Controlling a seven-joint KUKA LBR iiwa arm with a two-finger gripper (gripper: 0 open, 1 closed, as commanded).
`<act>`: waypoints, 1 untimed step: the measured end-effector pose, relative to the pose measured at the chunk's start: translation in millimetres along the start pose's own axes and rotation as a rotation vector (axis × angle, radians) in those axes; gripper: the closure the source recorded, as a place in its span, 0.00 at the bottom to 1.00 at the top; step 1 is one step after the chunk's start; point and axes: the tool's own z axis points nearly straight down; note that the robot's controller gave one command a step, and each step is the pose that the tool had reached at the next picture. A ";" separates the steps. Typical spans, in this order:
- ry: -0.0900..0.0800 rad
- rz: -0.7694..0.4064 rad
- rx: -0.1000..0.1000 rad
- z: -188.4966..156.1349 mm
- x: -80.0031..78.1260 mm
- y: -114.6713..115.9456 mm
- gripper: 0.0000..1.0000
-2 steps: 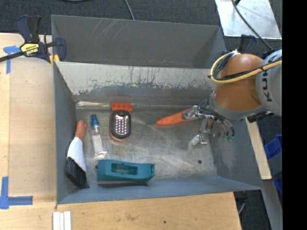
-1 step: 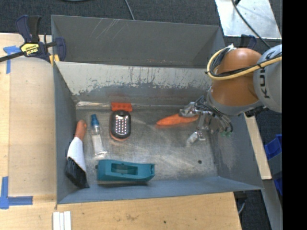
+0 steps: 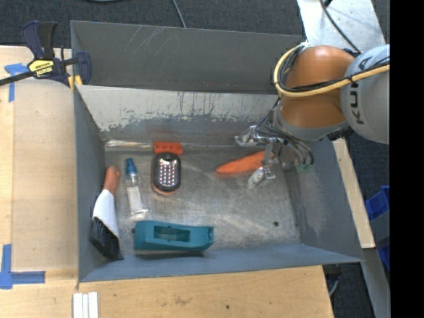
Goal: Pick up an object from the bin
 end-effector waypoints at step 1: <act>0.004 0.026 0.004 50.7 -25.7 21.4 1.00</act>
Offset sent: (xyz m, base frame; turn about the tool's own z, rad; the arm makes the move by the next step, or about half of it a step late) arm 0.0000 0.0000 0.0000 0.0000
